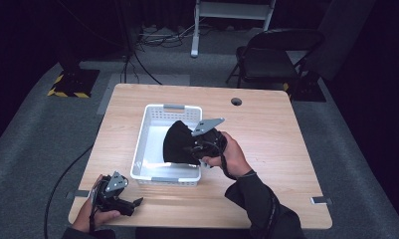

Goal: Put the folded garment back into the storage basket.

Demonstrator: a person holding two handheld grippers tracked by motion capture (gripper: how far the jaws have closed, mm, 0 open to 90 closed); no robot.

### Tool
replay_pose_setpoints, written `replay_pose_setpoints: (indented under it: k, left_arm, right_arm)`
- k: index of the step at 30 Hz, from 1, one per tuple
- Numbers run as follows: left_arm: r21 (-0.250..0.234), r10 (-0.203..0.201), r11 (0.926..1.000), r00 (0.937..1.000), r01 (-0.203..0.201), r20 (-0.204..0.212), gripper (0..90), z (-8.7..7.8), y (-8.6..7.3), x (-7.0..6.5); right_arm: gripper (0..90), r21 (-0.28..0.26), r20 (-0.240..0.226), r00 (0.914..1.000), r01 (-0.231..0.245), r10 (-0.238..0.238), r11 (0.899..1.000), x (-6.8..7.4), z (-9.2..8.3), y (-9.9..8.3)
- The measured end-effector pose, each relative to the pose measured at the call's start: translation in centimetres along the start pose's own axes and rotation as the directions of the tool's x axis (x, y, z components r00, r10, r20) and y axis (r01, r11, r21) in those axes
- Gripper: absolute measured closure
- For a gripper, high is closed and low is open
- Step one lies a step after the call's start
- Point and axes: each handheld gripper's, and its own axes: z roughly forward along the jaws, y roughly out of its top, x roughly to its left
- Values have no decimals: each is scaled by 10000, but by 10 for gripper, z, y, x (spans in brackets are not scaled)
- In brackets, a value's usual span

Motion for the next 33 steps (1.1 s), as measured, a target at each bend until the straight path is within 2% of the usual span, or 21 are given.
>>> replay_pose_setpoints:
  k: [21, 33]
  left_arm:
    - [-6, 8, 10000, 10000, -8, 11, 7, 0, 0, 0]
    - [-6, 14, 10000, 10000, -14, 10, 7, 0, 0, 0]
  right_arm:
    - [604, 537, -109, 9999, -79, 85, 9985, 1, 34, 5]
    - [603, 1065, -262, 9996, -14, 42, 9943, 5, 54, 3]
